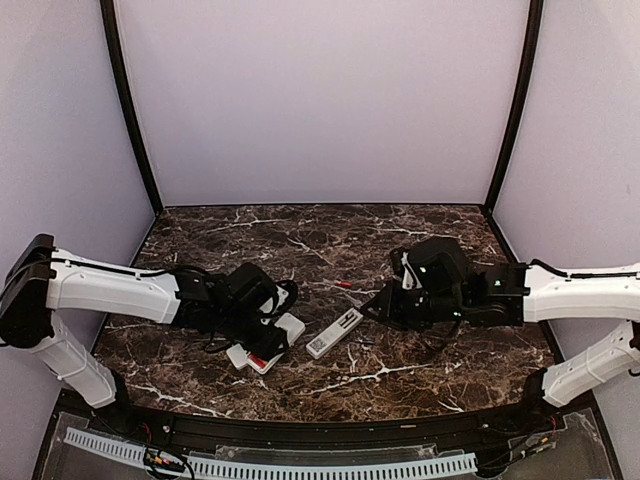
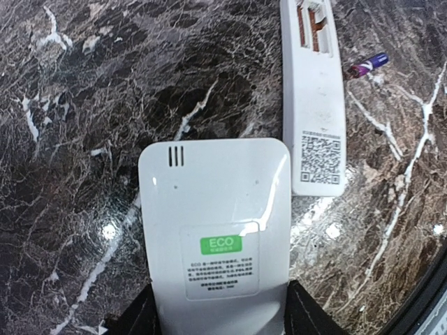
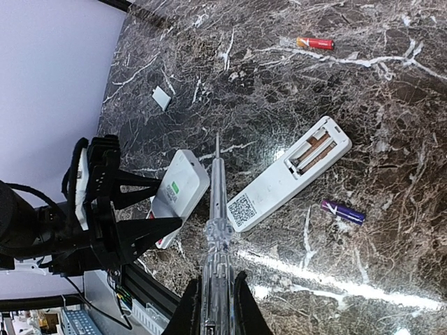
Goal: Unload the batteries from the remote control
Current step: Pick up the remote control without the battery cover from the center of the board, then place the remote control without the battery cover at the center of the board.
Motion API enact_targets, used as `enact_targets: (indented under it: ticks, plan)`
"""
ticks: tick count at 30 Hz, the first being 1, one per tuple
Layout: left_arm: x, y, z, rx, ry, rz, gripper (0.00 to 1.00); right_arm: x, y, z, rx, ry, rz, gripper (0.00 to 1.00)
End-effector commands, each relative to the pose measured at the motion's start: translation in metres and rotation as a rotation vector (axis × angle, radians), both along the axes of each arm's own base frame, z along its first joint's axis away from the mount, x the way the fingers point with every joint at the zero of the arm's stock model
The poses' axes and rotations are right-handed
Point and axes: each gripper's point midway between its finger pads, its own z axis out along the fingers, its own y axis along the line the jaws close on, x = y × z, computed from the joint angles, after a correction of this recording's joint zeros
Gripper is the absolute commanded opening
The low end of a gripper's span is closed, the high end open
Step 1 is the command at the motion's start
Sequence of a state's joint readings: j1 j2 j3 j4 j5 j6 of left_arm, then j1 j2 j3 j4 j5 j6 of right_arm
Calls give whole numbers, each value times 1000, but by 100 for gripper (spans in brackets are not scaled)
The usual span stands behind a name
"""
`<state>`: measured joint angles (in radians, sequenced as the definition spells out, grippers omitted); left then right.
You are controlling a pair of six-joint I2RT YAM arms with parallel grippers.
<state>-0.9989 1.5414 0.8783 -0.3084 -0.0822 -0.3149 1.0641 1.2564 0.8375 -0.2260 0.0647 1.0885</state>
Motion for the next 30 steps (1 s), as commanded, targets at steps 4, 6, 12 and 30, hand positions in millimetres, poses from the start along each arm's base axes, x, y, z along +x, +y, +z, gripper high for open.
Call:
enact_targets:
  ticks: [4, 6, 12, 30]
  plan:
    - [-29, -11, 19, -81, 16, -156, 35, 9, -16, 10, -27, -63, -27, 0]
    - [-39, -15, 21, -92, 26, -201, 35, 9, -18, 8, -32, -60, -31, 0]
    - [-67, -27, 16, -24, 21, -370, 35, 7, -27, 1, -29, -46, -54, 0]
    - [-64, -9, -31, 257, 86, -420, 35, 7, -22, -12, -9, -12, -54, 0]
